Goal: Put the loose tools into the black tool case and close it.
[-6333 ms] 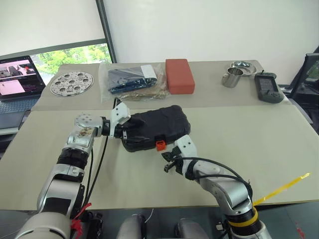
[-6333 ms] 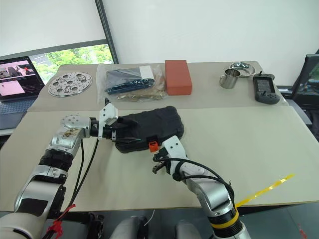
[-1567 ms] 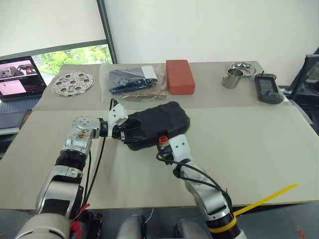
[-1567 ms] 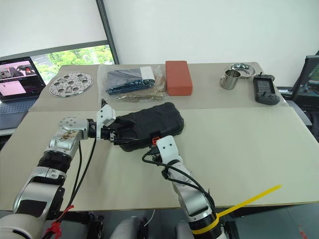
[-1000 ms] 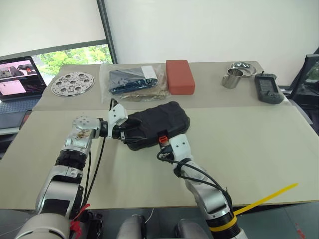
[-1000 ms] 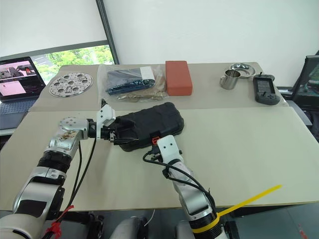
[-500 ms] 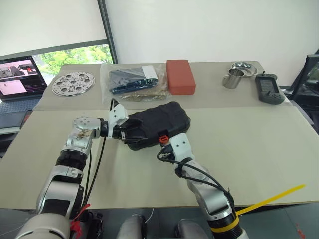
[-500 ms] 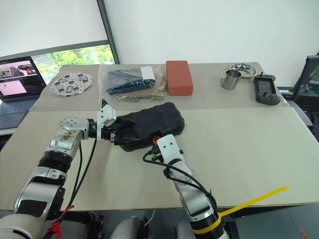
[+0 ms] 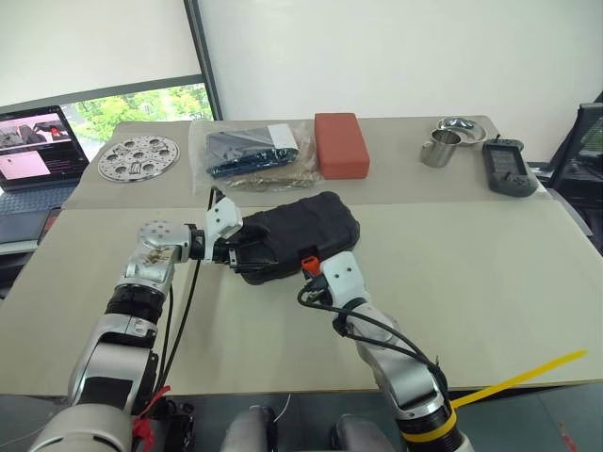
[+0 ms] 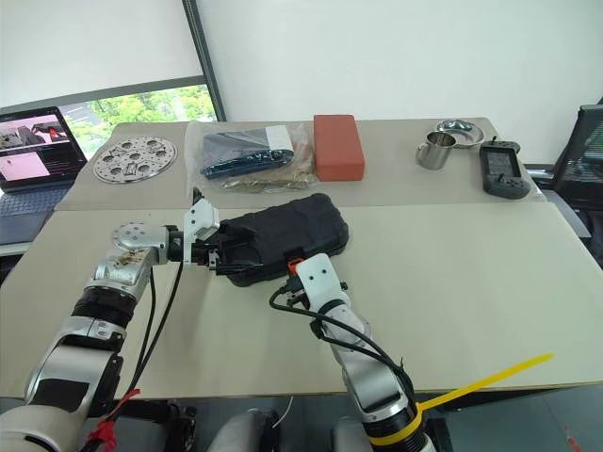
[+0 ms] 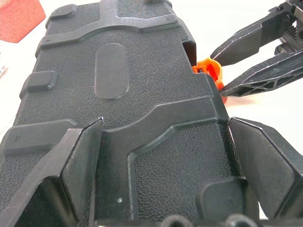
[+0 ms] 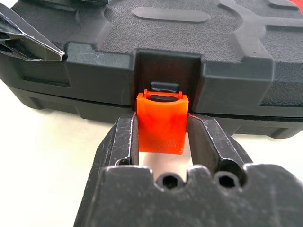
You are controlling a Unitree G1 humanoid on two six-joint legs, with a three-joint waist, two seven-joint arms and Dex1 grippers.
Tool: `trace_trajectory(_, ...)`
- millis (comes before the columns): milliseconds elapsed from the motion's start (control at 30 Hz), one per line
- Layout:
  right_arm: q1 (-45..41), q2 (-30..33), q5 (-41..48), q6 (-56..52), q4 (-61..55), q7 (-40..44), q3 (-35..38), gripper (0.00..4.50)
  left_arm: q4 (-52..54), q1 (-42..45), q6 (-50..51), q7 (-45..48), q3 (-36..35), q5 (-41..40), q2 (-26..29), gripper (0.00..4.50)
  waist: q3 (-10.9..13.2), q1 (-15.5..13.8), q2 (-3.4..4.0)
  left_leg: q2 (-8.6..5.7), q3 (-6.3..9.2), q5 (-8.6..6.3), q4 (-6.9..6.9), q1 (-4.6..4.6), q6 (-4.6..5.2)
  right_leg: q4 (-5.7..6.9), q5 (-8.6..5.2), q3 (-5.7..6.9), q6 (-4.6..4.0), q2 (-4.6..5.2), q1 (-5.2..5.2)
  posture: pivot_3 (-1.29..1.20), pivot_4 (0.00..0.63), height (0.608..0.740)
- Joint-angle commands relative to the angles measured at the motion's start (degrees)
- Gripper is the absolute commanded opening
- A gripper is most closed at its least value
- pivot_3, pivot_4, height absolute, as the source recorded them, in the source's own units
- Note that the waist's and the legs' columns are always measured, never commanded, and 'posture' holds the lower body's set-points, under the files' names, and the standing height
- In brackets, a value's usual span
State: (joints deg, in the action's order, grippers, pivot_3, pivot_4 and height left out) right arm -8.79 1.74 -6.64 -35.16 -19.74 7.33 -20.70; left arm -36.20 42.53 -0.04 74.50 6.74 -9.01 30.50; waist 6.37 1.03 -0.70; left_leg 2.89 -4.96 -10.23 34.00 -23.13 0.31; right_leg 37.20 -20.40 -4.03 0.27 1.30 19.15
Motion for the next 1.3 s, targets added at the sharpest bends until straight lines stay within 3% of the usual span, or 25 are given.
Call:
trace_trajectory(33, -2.0, -0.3, -0.9, 1.2, -4.7, -0.3, 0.2, 1.24, -1.1, -1.4, 0.6, -0.2, 1.4, 1.8, -0.2, 4.50, 0.0, 0.0, 0.00, 0.00, 0.00, 0.00, 0.00, 0.00, 0.00, 0.00, 0.00, 0.00, 0.00, 0.00, 0.00, 0.00, 0.150, 0.740)
trace_trajectory(667, -0.5, -0.5, 0.3, 5.2, -3.5, 0.0, 0.6, 1.24, -0.8, -1.8, 1.0, -0.1, 1.7, 1.8, -0.2, 4.50, 0.0, 0.0, 0.00, 0.01, 0.00, 0.00, 0.00, 0.00, 0.00, 0.00, 0.00, 0.00, 0.00, -0.01, 0.00, 0.00, 0.150, 0.740)
trace_trajectory(733, -0.3, -0.4, 0.3, 5.2, -3.5, 0.0, 0.7, 2.25, -0.8, -1.9, 0.9, -0.2, 1.7, 1.8, -0.3, 4.50, 0.0, 0.0, 0.00, 0.00, 0.00, 0.00, 0.00, 0.00, 0.00, 0.00, 0.00, 0.00, 0.00, -0.01, 0.00, 0.00, 0.150, 0.740)
trace_trajectory(867, -0.1, -0.3, 0.4, 6.2, -3.2, 0.2, 0.9, 3.46, -0.9, -2.0, 0.9, -0.2, 1.7, 1.8, -0.5, 4.50, -0.1, 0.0, -0.03, 0.00, 0.00, 0.00, 0.00, 0.02, 0.00, 0.00, 0.00, 0.00, 0.00, -0.01, -0.02, 0.00, 0.150, 0.740)
trace_trajectory(1133, 4.3, 3.3, 1.9, 2.6, -11.2, 3.8, 1.6, 3.46, -1.2, -2.0, 0.7, -0.3, 1.6, 1.8, -0.3, 4.50, -0.2, -0.1, -0.03, -0.01, 0.00, 0.00, 0.00, 0.01, 0.01, -0.01, 0.00, 0.00, 0.00, 0.01, -0.04, 0.00, 0.150, 0.740)
trace_trajectory(1300, 7.9, 5.0, 3.4, -3.1, -10.8, 6.0, 0.8, 2.23, -1.7, -1.8, 0.4, -0.4, 1.7, 1.9, -0.6, 4.50, -0.3, 0.0, -0.05, 0.00, 0.00, 0.00, -0.01, 0.05, 0.01, -0.02, 0.00, 0.00, 0.00, 0.00, -0.07, 0.00, 0.150, 0.740)
